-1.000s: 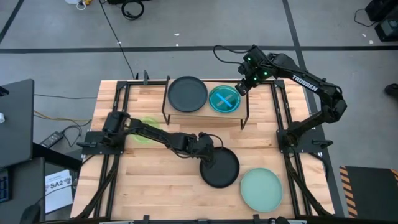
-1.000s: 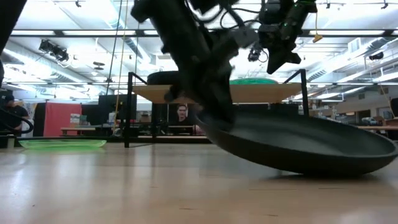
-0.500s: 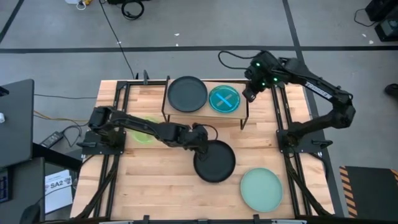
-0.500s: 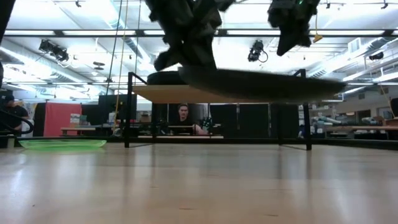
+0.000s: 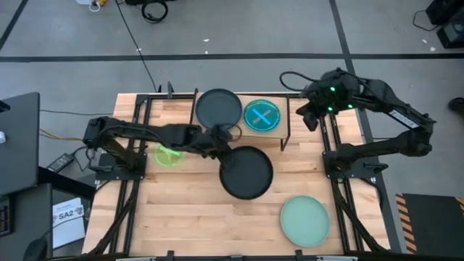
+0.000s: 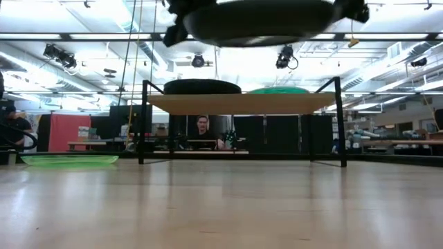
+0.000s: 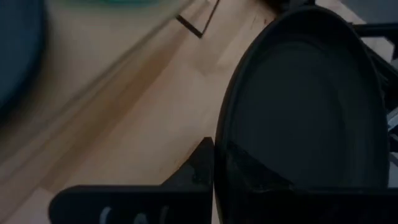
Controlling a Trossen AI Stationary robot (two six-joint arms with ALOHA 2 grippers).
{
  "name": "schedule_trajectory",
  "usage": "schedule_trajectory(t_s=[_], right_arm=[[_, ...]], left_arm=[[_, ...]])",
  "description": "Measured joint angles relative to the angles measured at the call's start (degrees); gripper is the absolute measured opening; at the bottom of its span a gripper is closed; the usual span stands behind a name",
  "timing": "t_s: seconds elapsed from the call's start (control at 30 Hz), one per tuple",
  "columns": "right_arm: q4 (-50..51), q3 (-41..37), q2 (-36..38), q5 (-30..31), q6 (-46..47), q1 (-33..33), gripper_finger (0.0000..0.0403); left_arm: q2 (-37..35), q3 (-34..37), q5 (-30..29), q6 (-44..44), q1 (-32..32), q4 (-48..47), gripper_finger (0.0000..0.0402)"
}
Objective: Place and stack plates onto a shelf
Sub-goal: Stack the black plate on top of the black plate on the shelf
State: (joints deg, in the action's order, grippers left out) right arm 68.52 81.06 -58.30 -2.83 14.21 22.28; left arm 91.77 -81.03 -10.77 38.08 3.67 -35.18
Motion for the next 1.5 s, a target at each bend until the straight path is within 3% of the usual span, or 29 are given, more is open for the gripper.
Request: schedule_trajectory(t_s=[0.23,0.5,0.93,1.13,1.5], right_arm=[[0.6,0.04,3.03,6.13,5.71,-9.43,0.0037],[0.41,0.04,1.08,11.95,10.43,-20.84,0.0037],[-1.26,-2.59,-6.47,13.63,11.81,-33.76,0.0037],[-3.65,-6.57,-8.46,11.76,11.83,-36.2,0.0037],[-5.14,-8.86,-10.64,11.53,11.81,-38.42,0.0037]], left_arm=[[-6.19,0.0,1.16,-4.13,-6.69,-3.1,0.0017],[-10.97,-0.04,2.09,-8.86,-17.83,-4.19,0.0016],[-10.95,-0.04,8.02,-13.32,-36.0,-6.89,0.0016],[-10.87,-0.04,9.54,-13.35,-39.81,-8.37,0.0016],[-7.22,-0.02,9.79,-13.3,-39.44,-11.45,0.0022]])
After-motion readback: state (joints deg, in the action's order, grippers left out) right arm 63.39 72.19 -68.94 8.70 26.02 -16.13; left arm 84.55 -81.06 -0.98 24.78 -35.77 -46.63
